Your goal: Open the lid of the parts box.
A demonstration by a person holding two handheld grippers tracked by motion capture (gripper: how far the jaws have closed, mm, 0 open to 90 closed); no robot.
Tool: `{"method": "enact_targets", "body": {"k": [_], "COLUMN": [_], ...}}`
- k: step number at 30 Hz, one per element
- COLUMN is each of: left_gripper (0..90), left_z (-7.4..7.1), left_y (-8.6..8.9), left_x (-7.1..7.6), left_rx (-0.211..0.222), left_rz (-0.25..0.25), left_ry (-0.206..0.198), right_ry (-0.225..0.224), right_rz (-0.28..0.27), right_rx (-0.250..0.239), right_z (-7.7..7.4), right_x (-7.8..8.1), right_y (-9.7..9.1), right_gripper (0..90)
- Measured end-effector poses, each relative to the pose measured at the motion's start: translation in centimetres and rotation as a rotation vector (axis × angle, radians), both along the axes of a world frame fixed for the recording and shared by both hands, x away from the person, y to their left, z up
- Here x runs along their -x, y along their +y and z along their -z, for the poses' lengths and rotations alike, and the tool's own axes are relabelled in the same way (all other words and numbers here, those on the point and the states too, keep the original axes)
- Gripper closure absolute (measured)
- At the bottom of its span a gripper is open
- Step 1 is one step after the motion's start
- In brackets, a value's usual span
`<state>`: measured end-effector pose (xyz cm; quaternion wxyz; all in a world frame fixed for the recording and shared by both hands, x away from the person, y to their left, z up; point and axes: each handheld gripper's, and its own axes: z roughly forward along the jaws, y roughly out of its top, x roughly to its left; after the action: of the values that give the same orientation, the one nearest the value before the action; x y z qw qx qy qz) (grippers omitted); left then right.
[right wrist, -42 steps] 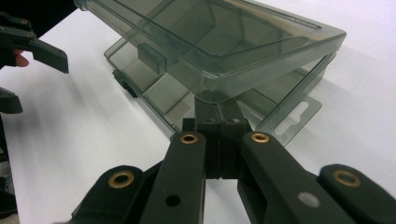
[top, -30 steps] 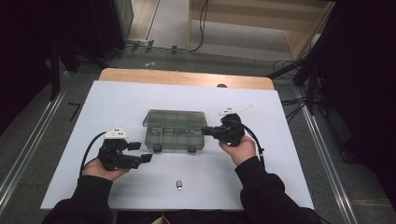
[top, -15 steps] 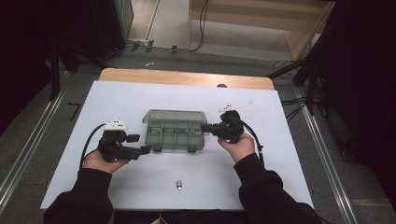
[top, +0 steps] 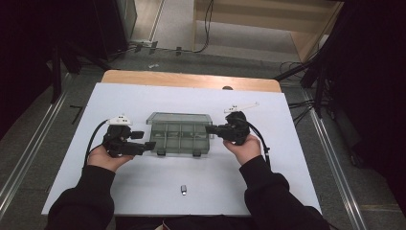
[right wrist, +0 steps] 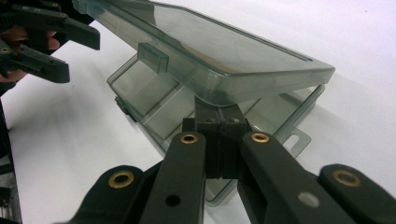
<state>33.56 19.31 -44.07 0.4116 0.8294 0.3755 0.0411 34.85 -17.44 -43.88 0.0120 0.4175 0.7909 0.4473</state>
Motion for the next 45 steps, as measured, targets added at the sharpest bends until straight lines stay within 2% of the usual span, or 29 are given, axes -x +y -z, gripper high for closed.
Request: {"method": "enact_targets", "body": {"k": [7, 9, 18, 21, 29, 34, 36, 40, 44, 45], "left_gripper": [28.9, 29.0, 29.7, 29.7, 31.6, 36.9, 40.7, 46.9, 57.8, 60.9], "left_z": [0.1, 0.0, 0.1, 0.3, 0.5, 0.7, 0.8, 0.9, 0.8, 0.6], "left_y": [-0.1, 0.0, 0.0, 0.1, 0.1, 0.0, 0.0, 0.0, 0.1, 0.1], "left_x": [-0.8, -1.3, -2.7, -3.4, -4.5, -5.1, -5.5, -5.7, -5.7, -5.6], "left_rx": [-0.022, -0.006, -0.021, 0.0, -0.015, -0.024, -0.004, -0.002, 0.014, 0.035], "left_rz": [-0.001, -0.009, -0.024, -0.038, -0.056, -0.059, -0.069, -0.082, -0.096, -0.093], "left_ry": [-0.016, -0.019, -0.025, -0.037, -0.036, -0.051, -0.046, -0.044, -0.063, -0.062], "right_ry": [-0.009, -0.013, -0.017, -0.008, -0.017, -0.025, -0.028, -0.03, -0.034, -0.035], "right_rz": [0.007, 0.007, 0.01, 0.014, 0.014, 0.02, 0.022, 0.025, 0.03, 0.032], "right_rx": [0.005, 0.004, -0.005, -0.015, -0.005, -0.007, -0.009, -0.01, -0.008, -0.008], "right_z": [-0.1, -0.1, -0.1, -0.1, -0.1, -0.2, -0.2, -0.2, -0.2, -0.1], "right_x": [0.0, 0.0, 0.0, -0.1, -0.3, -0.3, -0.3, -0.3, -0.3, -0.3], "right_y": [0.1, 0.2, 0.3, 0.3, 0.3, 0.4, 0.4, 0.4, 0.4, 0.4], "right_gripper": [87.5, 87.5, 87.5, 87.5, 87.5, 87.5, 87.5, 87.4, 86.6, 85.9]}}
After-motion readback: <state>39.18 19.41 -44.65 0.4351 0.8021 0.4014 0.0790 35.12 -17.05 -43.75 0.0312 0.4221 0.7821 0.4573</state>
